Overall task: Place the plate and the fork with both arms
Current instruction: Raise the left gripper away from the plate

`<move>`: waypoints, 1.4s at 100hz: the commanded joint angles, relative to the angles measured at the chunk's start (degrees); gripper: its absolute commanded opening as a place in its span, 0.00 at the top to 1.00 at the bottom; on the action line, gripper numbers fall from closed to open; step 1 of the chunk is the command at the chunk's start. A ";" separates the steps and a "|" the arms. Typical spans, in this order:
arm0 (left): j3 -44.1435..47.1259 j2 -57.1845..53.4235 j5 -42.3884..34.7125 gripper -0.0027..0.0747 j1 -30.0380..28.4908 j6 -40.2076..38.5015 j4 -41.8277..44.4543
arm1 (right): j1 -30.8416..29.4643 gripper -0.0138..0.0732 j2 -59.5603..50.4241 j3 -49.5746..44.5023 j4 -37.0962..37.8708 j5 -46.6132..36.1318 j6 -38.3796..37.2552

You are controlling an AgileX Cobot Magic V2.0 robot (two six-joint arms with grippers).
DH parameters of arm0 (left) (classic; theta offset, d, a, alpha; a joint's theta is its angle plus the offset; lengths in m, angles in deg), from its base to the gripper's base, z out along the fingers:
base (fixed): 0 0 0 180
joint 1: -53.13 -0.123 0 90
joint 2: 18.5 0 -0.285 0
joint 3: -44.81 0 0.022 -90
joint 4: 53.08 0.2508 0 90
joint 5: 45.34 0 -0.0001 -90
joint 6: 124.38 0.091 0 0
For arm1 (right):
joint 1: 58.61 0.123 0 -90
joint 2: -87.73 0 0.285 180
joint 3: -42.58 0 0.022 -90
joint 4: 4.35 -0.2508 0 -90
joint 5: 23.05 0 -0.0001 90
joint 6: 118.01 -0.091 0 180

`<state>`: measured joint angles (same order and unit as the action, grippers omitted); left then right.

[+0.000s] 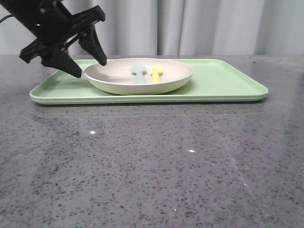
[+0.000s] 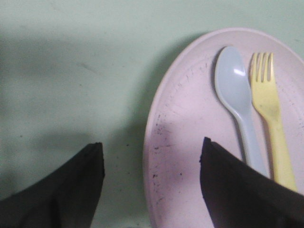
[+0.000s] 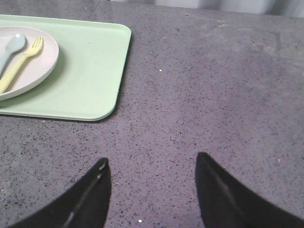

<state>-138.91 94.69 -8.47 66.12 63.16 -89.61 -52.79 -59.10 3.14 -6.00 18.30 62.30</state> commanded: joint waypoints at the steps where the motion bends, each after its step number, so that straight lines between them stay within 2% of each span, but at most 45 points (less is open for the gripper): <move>1: -1.98 -4.45 -1.64 0.40 -0.03 -0.43 0.19 | -0.34 0.36 0.72 2.01 -0.05 -4.13 0.31; 20: -1.87 -9.23 -1.81 0.40 -1.05 -0.43 4.52 | -0.34 0.36 0.72 2.01 -0.05 -4.13 0.31; 39: -1.62 -15.56 3.00 0.40 -4.35 -0.43 12.15 | -0.34 0.36 0.72 2.01 -0.05 -4.13 0.31; 54: 1.33 -21.58 3.79 0.40 -7.73 -0.43 15.68 | -0.34 0.36 0.72 2.01 -0.05 -4.13 0.31; 87: 17.30 -38.17 3.52 0.40 -13.19 -0.43 24.64 | -0.34 0.36 0.72 2.01 -0.05 -4.56 0.31; 140: 41.33 -66.01 4.01 0.40 -13.82 -0.43 25.02 | -0.34 0.36 0.72 2.01 -0.05 -4.58 0.31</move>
<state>-98.42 32.72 -1.79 52.46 63.16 -63.83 -52.79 -59.10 3.14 -6.00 18.30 62.30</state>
